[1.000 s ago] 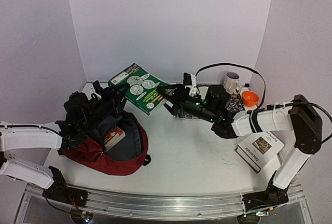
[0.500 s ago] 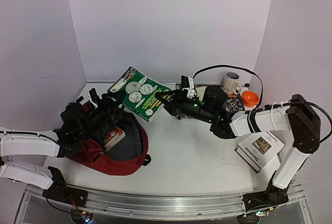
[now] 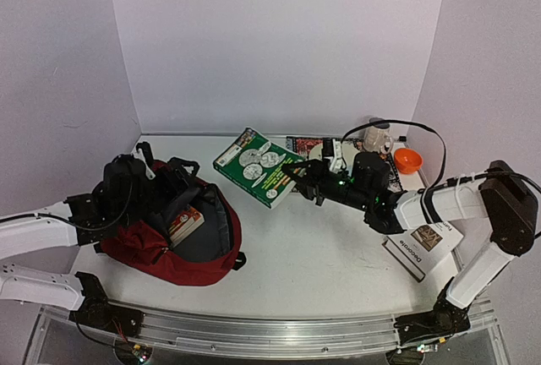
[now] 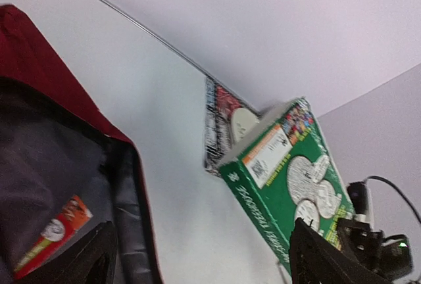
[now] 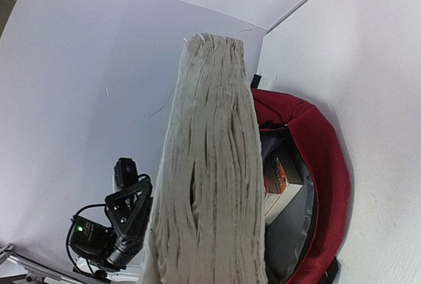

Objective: Pack the student bag
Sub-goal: Pass from the left arm to the right, then pick up the largest pocket of the bag from the student bag.

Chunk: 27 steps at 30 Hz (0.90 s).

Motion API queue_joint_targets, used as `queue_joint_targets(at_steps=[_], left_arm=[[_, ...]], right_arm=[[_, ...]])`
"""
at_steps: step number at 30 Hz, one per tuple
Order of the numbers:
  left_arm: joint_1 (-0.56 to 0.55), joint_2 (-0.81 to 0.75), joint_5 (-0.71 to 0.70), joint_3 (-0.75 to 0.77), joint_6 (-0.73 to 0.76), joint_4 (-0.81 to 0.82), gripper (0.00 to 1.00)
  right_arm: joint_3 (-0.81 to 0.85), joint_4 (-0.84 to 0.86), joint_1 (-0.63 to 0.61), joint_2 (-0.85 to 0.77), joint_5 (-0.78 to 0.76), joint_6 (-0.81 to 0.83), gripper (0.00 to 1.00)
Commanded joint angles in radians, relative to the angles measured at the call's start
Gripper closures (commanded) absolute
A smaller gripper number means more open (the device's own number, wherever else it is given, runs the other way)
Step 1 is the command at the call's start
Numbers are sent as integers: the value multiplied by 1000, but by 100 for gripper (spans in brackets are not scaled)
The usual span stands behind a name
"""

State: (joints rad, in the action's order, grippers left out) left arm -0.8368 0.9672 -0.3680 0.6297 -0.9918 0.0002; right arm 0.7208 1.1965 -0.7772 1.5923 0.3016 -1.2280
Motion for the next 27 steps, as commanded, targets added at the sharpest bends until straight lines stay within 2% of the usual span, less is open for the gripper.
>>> queue_joint_targets(at_steps=[1, 5, 9, 16, 24, 27], left_arm=[[13, 51, -236, 221, 204, -475, 5], [56, 152, -272, 328, 296, -640, 1], [98, 255, -196, 374, 413, -689, 1], [102, 426, -64, 447, 534, -742, 1], [101, 584, -49, 494, 580, -783, 11], [101, 632, -108, 505, 579, -793, 20]], right_arm=[[-7, 206, -2, -76, 23, 26, 100], [-23, 199, -2, -65, 52, 17, 100], [-30, 185, -4, -56, 75, 13, 100], [-46, 156, -4, -52, 96, 22, 100], [-66, 153, -3, -46, 96, 21, 100], [-63, 153, -4, -42, 102, 24, 100]])
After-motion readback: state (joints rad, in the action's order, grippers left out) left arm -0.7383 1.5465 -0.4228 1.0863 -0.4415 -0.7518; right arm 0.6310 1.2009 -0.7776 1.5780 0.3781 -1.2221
